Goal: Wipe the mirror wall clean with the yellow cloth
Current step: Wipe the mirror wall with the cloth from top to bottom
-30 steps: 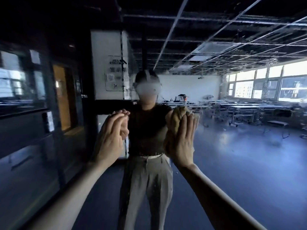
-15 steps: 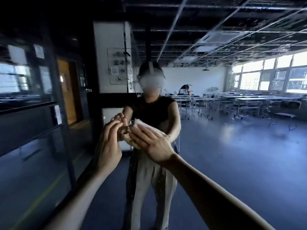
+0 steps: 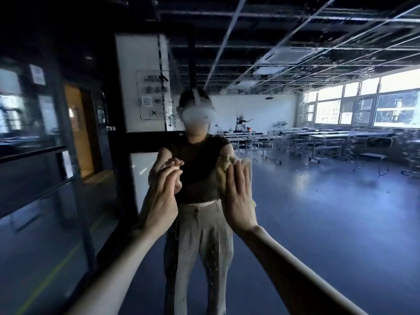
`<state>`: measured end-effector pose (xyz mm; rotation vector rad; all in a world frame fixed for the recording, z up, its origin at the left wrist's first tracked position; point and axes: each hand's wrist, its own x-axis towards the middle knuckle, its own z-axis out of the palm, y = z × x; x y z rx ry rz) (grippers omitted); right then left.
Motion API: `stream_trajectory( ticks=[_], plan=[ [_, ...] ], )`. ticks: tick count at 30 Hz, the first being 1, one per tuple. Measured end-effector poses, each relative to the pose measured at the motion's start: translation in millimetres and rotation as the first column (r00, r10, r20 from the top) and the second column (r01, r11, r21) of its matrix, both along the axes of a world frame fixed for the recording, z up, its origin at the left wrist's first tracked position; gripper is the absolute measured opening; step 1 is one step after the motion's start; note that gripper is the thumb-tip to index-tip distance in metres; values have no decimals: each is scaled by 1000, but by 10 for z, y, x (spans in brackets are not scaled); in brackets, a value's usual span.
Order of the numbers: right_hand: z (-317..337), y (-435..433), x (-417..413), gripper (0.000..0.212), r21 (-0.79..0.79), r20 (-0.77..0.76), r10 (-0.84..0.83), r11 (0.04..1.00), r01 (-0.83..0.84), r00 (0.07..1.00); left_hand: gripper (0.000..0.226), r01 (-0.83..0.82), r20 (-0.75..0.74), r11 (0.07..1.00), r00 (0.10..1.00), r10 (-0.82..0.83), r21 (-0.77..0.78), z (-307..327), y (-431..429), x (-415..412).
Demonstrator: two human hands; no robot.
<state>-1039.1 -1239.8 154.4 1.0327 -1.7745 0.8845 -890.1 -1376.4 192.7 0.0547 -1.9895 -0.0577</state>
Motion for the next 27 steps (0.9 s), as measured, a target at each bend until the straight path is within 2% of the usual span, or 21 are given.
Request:
stream_trajectory(
  ticks=[2, 5, 8, 11, 17, 21, 23, 25, 27],
  plan=[
    [13, -116, 104, 72, 49, -90, 58, 997, -54, 994, 58, -7, 10, 1000, 1000, 7, -11, 2, 16, -14],
    [85, -122, 85, 77, 70, -76, 116, 991, -111, 990, 68, -14, 30, 1000, 999, 15, -6, -1, -6, 10],
    [215, -75, 59, 75, 70, -98, 168, 984, -161, 981, 66, -39, 34, 999, 999, 39, 0, 18, -99, 65],
    [466, -120, 107, 69, 18, -97, 174, 985, -173, 980, 69, -34, 24, 998, 999, 33, 54, 27, -231, 140],
    [1090, -618, 370, 54, -58, -87, 193, 978, -198, 977, 68, -77, -5, 996, 997, 78, 44, 72, -515, 482],
    [1110, -988, 730, 49, -143, -121, 217, 962, -234, 969, 69, -109, -51, 988, 992, 115, 106, -18, -816, 775],
    [922, -1156, 859, 51, -72, -206, 257, 958, -277, 944, 73, -108, -62, 985, 991, 117, 132, -109, -947, 910],
    [570, -1325, 952, 61, 68, -246, 308, 951, -301, 919, 74, -125, -39, 980, 990, 133, 155, -219, -1050, 1043],
    [129, -1433, 1064, 57, 216, -297, 326, 938, -270, 897, 72, -149, -3, 972, 988, 152, 181, -330, -1146, 1152]
  ],
)
